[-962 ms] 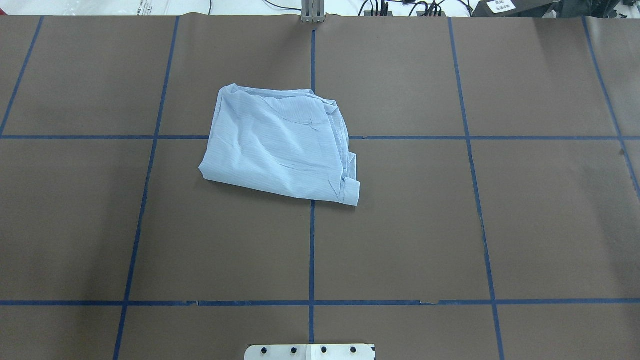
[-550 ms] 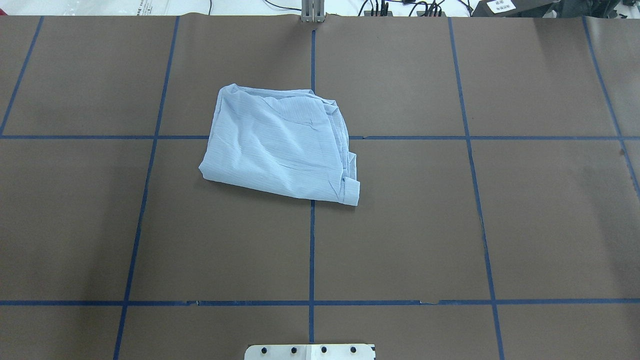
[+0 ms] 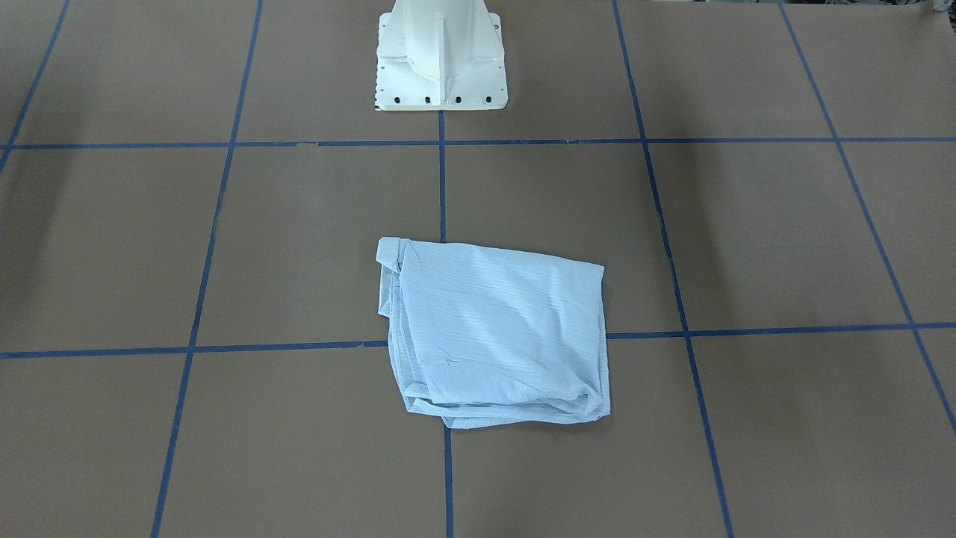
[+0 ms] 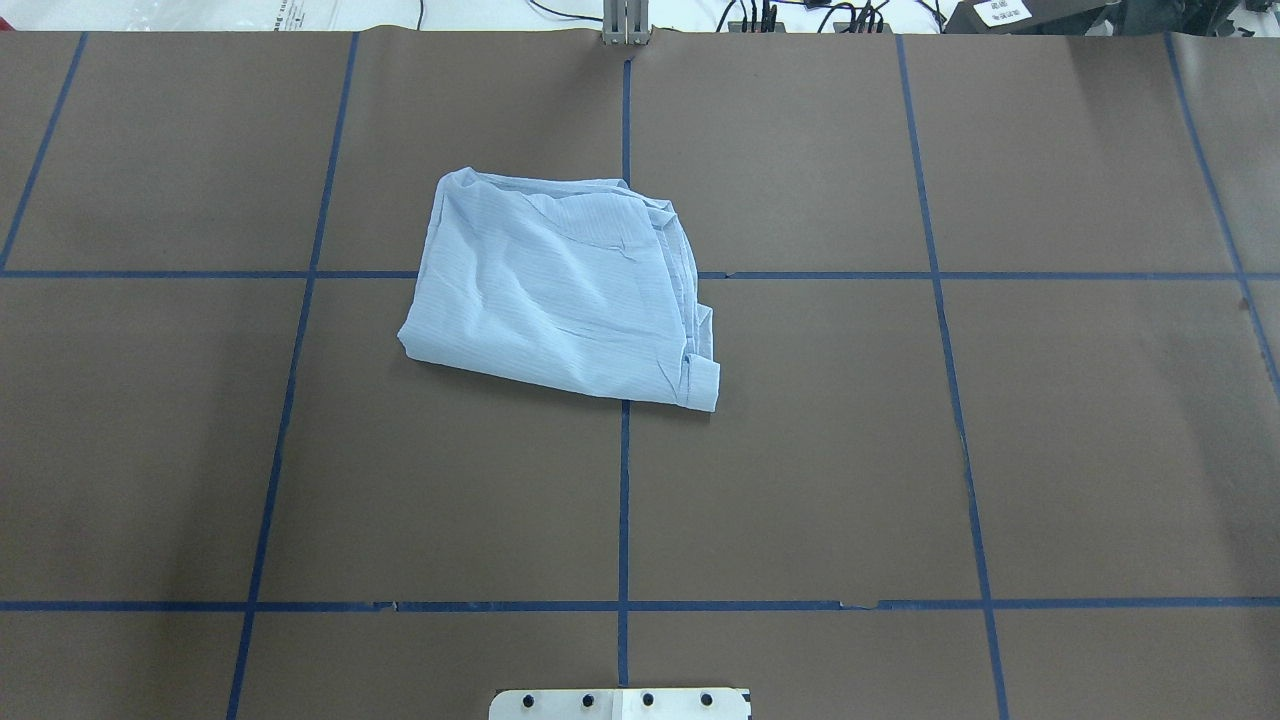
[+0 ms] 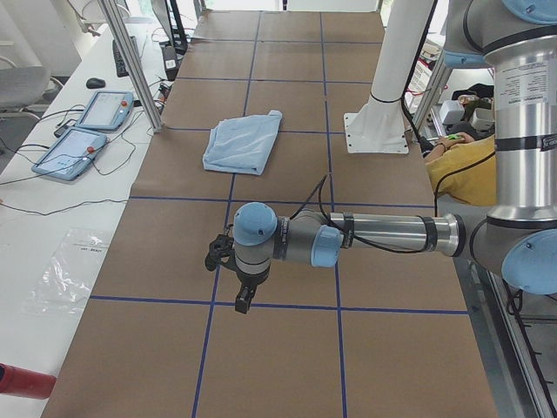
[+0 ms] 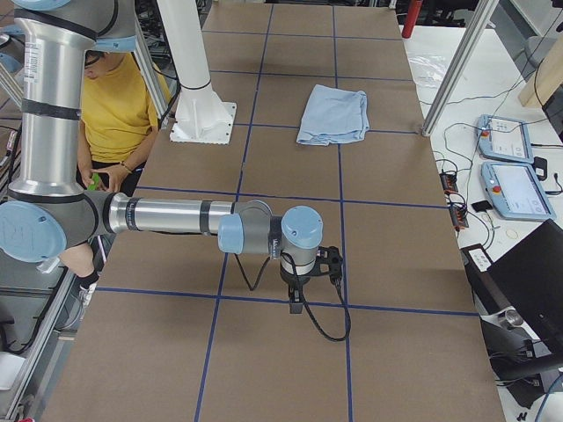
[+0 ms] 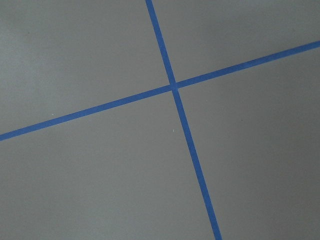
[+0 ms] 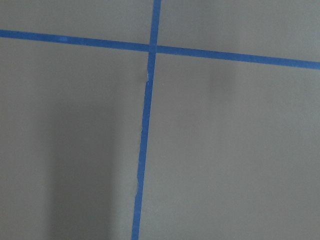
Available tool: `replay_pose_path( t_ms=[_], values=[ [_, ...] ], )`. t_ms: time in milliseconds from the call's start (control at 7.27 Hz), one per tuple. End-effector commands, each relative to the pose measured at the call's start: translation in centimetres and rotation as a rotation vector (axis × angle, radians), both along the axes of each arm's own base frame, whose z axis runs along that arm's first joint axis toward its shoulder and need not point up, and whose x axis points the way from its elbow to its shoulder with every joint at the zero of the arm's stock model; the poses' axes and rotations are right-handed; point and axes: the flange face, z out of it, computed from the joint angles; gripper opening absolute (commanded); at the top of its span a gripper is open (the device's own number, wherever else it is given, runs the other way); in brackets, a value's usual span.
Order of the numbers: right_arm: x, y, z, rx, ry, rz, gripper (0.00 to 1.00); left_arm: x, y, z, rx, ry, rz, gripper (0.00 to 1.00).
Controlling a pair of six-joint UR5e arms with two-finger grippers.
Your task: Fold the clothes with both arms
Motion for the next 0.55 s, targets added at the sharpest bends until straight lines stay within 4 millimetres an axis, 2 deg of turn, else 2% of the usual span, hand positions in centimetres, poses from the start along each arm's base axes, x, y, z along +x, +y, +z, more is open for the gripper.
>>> replay_pose_path(
  t_ms=[0,412],
  values=[
    [0.00,-0.01,-0.04,0.001,-0.001,0.000,1.00,0.00,0.02,0.19,-0.004,0.000,0.000,1.00],
    [0.01,0.00,0.04,0.000,0.001,-0.001,1.00,0.08,-0.14,0.02,0.001,0.002,0.002,1.00]
  ],
)
